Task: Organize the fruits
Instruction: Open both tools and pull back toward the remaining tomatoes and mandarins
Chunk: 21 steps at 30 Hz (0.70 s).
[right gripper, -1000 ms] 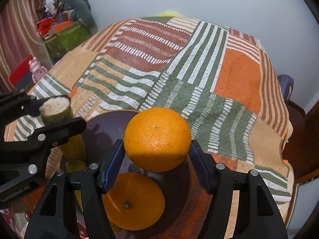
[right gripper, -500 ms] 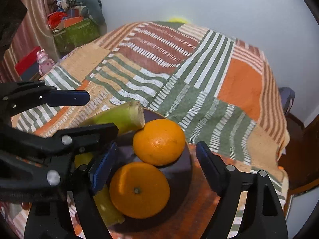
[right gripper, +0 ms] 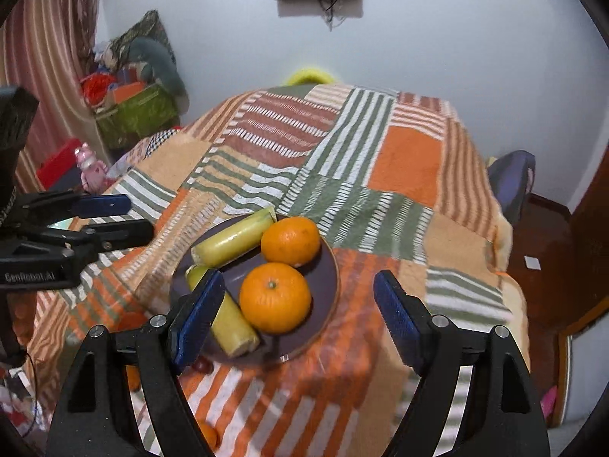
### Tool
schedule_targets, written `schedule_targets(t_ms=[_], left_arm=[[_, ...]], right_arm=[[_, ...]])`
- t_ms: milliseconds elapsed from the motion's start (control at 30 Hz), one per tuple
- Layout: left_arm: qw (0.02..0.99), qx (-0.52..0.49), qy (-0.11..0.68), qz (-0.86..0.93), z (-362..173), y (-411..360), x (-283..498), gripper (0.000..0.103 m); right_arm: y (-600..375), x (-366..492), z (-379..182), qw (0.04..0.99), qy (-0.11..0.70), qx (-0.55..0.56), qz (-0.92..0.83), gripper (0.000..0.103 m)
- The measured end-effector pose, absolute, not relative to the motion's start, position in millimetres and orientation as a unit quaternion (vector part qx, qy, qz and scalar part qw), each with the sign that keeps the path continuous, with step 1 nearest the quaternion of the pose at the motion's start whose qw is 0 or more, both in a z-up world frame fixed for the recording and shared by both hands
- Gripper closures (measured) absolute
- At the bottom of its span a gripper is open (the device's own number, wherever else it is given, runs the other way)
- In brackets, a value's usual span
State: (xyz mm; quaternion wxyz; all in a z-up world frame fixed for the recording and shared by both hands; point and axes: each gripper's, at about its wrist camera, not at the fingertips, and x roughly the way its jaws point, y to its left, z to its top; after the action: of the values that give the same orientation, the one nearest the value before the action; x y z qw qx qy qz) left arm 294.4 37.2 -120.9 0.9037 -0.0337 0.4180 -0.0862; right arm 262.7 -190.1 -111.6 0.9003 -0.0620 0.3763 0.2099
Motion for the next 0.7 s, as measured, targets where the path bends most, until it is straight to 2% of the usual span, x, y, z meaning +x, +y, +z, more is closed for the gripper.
schedule_targets(t_ms=[333,700], left_arm=[[0.901,-0.031,0.424,-0.080,-125,52,219,0.042],[0.880,-0.045,0.469,-0.070,-173,70,182,0.042]], right_arm=[[-213,194,-109,0.914,0.358,-0.057,0.180,0.024],[-221,159,-159,0.896,0.409,-0.043,0.165,0.023]])
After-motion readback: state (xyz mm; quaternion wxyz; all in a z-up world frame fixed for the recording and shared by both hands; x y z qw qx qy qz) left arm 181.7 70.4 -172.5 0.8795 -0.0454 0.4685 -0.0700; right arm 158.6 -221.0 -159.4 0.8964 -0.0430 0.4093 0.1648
